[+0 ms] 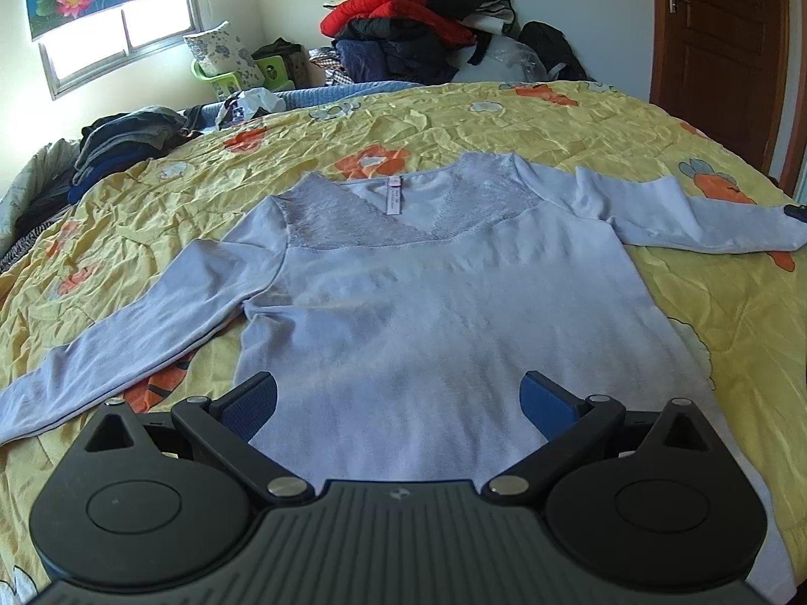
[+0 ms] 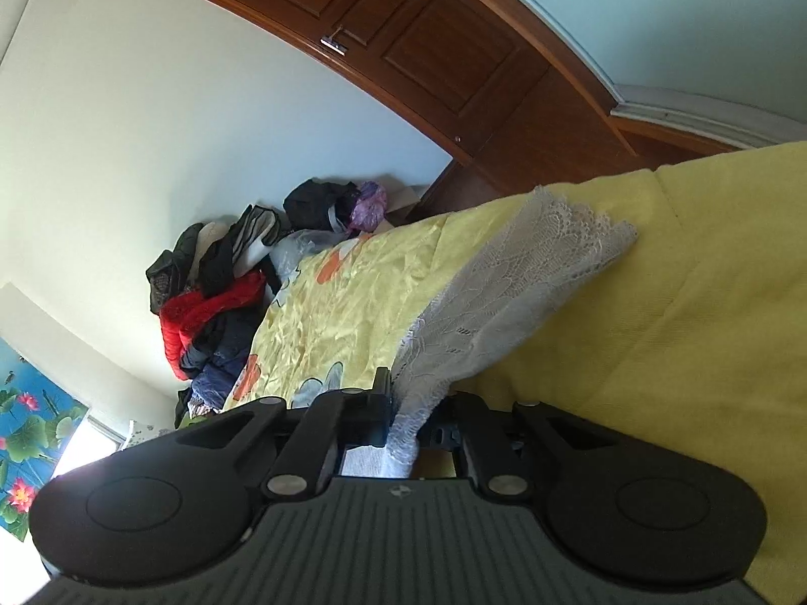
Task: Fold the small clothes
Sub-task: 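Grasp the cuff of a lavender sleeve with the right gripper, then lift the sleeve and carry it across the shirt body with the right gripper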
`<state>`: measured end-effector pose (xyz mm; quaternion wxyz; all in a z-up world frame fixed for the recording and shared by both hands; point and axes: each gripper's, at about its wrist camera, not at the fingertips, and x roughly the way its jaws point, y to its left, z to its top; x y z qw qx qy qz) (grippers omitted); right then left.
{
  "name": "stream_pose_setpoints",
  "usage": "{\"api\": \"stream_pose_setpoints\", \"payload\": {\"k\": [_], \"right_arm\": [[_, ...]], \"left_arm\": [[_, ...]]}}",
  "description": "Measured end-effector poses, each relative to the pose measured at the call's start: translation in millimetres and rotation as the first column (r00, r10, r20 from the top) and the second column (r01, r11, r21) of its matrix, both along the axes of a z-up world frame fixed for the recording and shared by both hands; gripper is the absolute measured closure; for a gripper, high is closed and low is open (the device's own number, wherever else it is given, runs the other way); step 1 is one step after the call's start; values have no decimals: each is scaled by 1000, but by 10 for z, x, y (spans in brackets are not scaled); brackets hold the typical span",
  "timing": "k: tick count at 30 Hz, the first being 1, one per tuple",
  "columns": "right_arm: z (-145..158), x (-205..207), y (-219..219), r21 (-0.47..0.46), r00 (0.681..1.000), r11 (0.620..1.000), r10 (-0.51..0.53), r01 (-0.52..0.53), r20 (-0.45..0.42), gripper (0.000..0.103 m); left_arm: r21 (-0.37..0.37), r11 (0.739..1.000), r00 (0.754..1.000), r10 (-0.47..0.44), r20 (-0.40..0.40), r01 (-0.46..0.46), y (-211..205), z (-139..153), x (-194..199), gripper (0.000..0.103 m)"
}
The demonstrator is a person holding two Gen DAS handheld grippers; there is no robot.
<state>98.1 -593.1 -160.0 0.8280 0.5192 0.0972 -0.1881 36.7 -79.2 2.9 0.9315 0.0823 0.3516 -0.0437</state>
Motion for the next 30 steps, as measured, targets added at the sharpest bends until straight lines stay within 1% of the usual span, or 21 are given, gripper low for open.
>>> {"api": "stream_pose_setpoints", "payload": {"k": [4,6,9,14,18,24,30], "right_arm": [[49,-135,57,3,999,1000,7,-7,40,94],[112,-121,127,-5,997,999,41,-41,58,94],[267,-81,282,-40,990,992,123,-120,74,94],[461,103,633,-70,955,959,281,-275,96,94],[541,289,919,-73,922,926,375,-370,92,94],[555,496,1389,-33,880,885,466,-465,92,93],[597,571,1838,-26,839,843,537,-537,92,93]], "left_arm": [[-12,1000,1000,26,-11,-26,80,-27,40,0],[-14,999,999,38,-17,-38,107,-46,54,0],[-12,999,999,52,-16,-53,135,-64,69,0],[-9,997,997,73,-23,-74,179,-100,99,0],[-10,997,996,81,-29,-81,216,-121,104,0],[-17,995,994,99,-38,-100,271,-151,128,0],[-23,993,992,119,-34,-120,344,-156,134,0]]}}
